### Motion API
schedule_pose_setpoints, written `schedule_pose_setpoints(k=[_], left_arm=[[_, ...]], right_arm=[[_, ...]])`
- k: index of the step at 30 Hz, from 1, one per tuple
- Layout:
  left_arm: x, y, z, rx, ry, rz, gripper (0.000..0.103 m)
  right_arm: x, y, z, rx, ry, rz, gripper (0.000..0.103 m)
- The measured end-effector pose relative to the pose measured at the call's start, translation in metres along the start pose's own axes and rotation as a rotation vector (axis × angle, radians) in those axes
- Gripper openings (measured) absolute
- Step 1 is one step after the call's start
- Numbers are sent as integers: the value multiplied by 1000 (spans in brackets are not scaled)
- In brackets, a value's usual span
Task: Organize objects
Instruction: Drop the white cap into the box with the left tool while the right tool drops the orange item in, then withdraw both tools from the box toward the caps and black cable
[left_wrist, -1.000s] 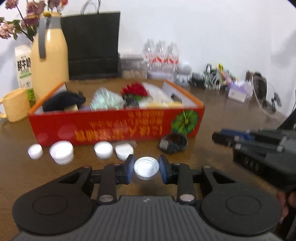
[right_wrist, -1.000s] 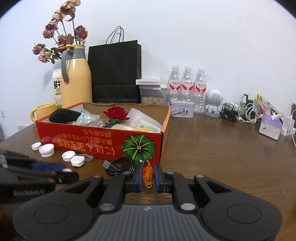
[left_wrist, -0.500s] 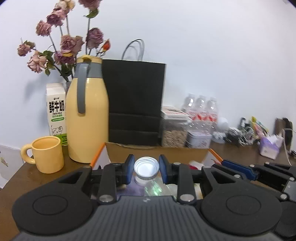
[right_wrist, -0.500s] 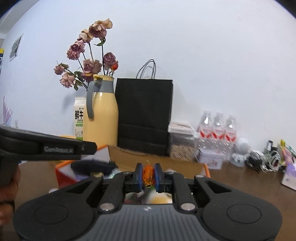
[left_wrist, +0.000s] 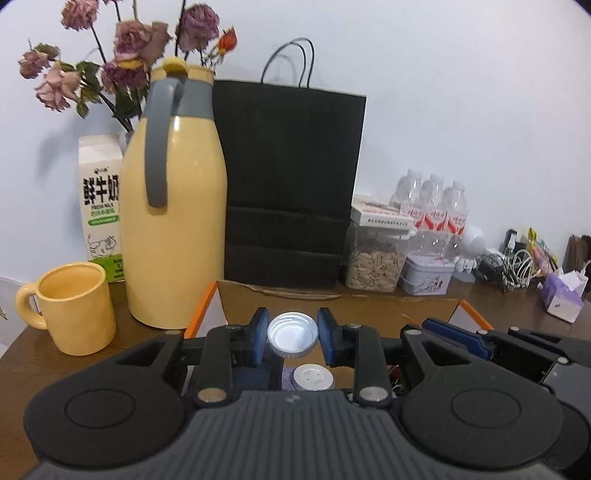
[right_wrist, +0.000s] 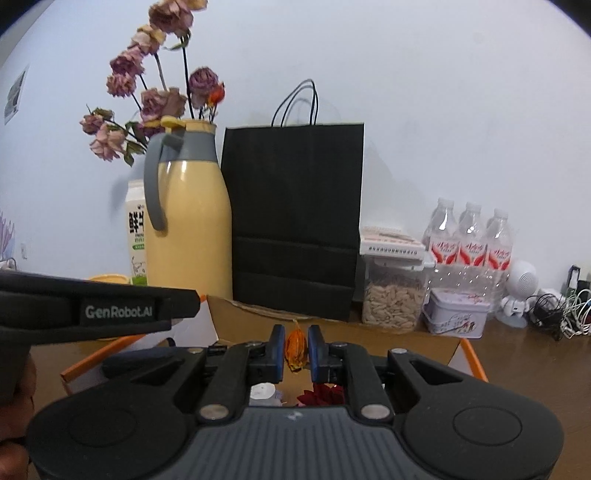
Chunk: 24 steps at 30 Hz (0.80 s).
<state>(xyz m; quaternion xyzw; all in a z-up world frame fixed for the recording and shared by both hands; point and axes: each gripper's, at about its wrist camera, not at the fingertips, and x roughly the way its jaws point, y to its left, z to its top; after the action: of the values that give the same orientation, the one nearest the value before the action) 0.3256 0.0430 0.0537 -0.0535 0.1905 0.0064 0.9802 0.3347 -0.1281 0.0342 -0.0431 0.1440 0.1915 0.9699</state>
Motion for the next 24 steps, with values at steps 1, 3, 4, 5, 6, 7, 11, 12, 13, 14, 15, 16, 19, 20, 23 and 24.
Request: schedule_pose_setpoints(k=[1,3,4,5,6,7,11,12,13,14,15,16,19,20,23,24], left_arm=[[2,0,-1,5,7,0,30],[5,1,-1,10,10,5,30],[5,2,-1,11,6,8,33],[5,3,-1,9,4,8,44],[5,4,-1,7,1,8,52],[4,5,0,7,-5,10,69],[0,7,0,1,-46,42,103],[1,8,1,-1,-32,49,103],[3,9,1,-3,-16,50,103],[3,10,1,-8,-15,47,103],[3,10,1,-11,-15,47,103],[3,10,1,-10,-13,52,103],[3,11,1,-12,-14,51,103],[3,11,1,-13,-14,50,103],[1,10,1,-13,-16,47,103],[0,11,1,-16,-16,44,103]], right_arm=[[2,-2,0,4,8,2,12],[5,-4,-2,13,21,6,13],[6,-5,-3,18,28,6,13],[6,-6,-4,20,33,6,13],[7,-7,-5,22,39,8,19],[7,-8,-6,25,41,7,32],[6,-9,-7,28,39,-8,85],[5,-9,-7,31,35,-10,100],[5,-10,-7,36,33,-15,103],[5,-10,-7,39,36,-17,103],[5,-10,-6,42,39,-19,103],[4,-10,-5,43,39,-19,103],[3,-9,-5,37,42,-18,103],[3,-9,-5,36,42,-18,103],[1,-8,-4,34,43,-17,103],[0,-8,-4,31,42,-20,103]])
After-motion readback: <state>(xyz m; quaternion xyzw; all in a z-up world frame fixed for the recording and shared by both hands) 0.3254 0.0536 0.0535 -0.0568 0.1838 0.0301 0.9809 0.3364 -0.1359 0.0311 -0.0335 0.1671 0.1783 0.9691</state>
